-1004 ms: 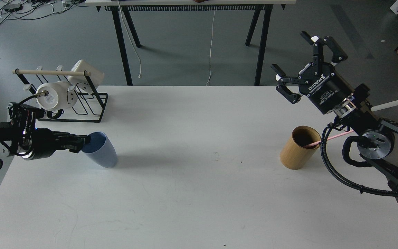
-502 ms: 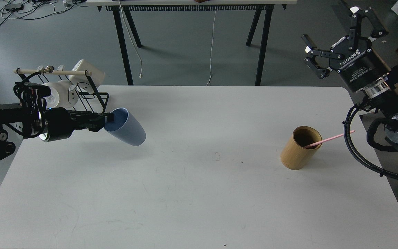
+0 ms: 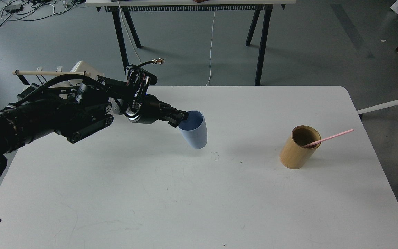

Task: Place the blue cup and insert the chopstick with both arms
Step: 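Lift the blue cup with the left gripper and carry it to table center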

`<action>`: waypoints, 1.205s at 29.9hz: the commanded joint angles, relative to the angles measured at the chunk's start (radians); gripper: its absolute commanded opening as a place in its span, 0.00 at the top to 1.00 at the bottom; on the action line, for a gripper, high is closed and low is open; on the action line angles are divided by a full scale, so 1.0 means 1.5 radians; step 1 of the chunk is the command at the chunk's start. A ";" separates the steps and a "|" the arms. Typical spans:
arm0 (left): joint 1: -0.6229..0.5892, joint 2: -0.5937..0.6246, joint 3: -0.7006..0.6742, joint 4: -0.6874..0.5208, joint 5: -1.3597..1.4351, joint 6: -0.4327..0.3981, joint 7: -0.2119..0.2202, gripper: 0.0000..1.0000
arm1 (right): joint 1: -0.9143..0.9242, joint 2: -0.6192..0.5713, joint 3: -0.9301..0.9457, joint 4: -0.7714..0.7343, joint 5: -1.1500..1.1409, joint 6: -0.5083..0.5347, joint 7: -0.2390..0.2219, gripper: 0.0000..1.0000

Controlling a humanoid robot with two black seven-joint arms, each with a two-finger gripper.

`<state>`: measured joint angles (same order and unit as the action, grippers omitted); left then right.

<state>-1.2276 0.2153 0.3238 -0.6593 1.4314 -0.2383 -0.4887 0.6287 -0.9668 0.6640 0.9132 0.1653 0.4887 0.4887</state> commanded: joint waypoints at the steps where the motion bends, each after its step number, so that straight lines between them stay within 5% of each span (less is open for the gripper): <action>1: -0.001 -0.053 0.055 0.045 0.001 0.009 0.000 1.00 | -0.032 -0.003 -0.001 -0.030 0.009 0.000 0.000 0.02; 36: 0.003 -0.062 0.067 0.046 -0.001 0.017 0.000 0.91 | -0.056 0.005 -0.003 -0.042 0.011 0.000 0.000 0.02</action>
<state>-1.2227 0.1201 0.4283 -0.5882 1.4325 -0.2120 -0.4887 0.5464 -0.9593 0.6596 0.8501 0.1825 0.4887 0.4887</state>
